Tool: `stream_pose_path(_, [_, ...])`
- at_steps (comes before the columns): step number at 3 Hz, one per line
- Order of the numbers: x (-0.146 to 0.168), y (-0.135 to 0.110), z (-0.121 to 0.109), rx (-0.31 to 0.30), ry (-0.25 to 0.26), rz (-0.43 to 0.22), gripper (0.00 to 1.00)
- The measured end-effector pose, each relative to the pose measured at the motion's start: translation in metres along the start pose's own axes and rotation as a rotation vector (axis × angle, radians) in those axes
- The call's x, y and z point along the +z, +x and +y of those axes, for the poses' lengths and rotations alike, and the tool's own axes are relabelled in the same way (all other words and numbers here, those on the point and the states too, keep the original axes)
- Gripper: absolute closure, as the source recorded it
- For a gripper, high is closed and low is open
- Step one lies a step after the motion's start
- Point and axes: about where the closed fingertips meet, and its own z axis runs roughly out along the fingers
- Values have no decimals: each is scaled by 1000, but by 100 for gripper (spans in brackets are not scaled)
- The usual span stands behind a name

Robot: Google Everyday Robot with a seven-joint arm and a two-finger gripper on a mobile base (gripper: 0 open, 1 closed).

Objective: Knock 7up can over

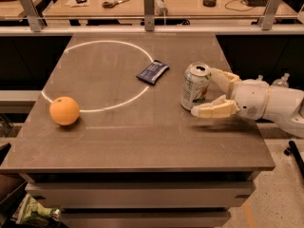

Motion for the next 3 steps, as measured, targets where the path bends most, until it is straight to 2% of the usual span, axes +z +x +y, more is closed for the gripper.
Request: stream_pose_path(3, [7, -3, 3, -3, -14, -2, 88])
